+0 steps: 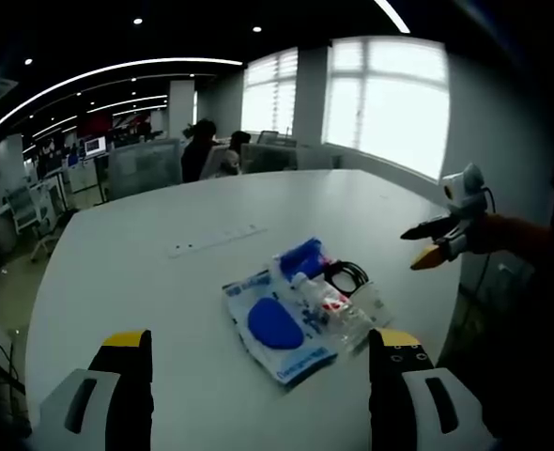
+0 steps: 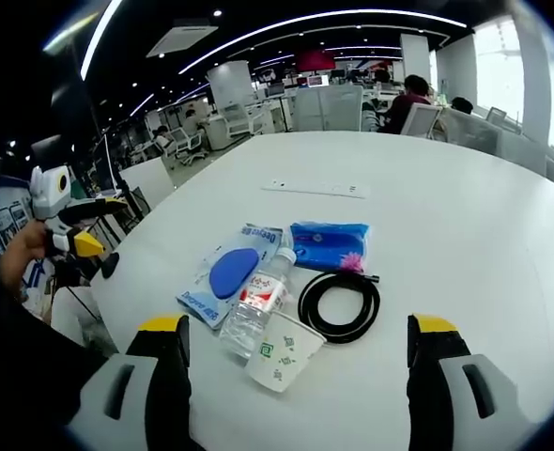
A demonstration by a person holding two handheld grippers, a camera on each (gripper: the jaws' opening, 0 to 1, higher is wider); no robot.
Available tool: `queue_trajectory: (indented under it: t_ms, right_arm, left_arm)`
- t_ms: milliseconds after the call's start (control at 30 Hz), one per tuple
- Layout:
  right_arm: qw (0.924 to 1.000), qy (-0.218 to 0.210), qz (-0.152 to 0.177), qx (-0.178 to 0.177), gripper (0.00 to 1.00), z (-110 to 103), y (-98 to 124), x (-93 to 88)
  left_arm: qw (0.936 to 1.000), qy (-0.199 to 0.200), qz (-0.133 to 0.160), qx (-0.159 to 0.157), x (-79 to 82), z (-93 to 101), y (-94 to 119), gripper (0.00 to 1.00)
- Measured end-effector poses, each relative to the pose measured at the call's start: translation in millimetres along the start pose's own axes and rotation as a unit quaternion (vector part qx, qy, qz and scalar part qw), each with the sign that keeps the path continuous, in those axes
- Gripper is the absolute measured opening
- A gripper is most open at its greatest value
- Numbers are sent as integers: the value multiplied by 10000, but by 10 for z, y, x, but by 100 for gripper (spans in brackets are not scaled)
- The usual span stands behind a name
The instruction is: Arrange the tabletop items into an orderly group along one side of the table until the central work area is clear of visible clutter.
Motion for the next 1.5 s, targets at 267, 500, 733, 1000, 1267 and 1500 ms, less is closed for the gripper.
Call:
queue_trajectory:
  t_ms: [267, 500, 733, 1000, 1267, 1500]
  right_arm:
    - [10000, -11, 5, -11, 92, 13, 24, -1]
    - [10000, -29, 42, -43, 92, 44, 48, -2]
    - [9999, -83, 101, -51, 92, 76, 68, 6]
    - [9998, -83, 169, -67, 92, 110, 76, 21]
    - [9997, -107, 201, -80, 91, 99, 88, 46]
    - [9997, -116, 199, -83, 89, 85, 88, 61]
  left_arm:
    - [10000, -7, -3, -14, 7, 10, 0, 95]
    - [10000, -38, 14, -60, 23, 30, -7, 95]
    - [10000, -7, 14, -60, 4, 34, -10, 95]
    - [10000, 90, 31, 5, -8, -8, 9, 94]
    - [9999, 118, 56, -43, 9, 1, 1, 94]
    - [9999, 128, 46, -35, 8, -10, -1, 94]
Point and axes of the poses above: the point that each gripper's makers call its tool centre point, and the gripper's own axes: y roughly backward along the fingers, z roughly to its right, x roughly out of its top, the point moved 2 cm from there along y, roughly backward along the fingers, and after that the axes turned 14 degrees about -z, right-handed, at the moved point
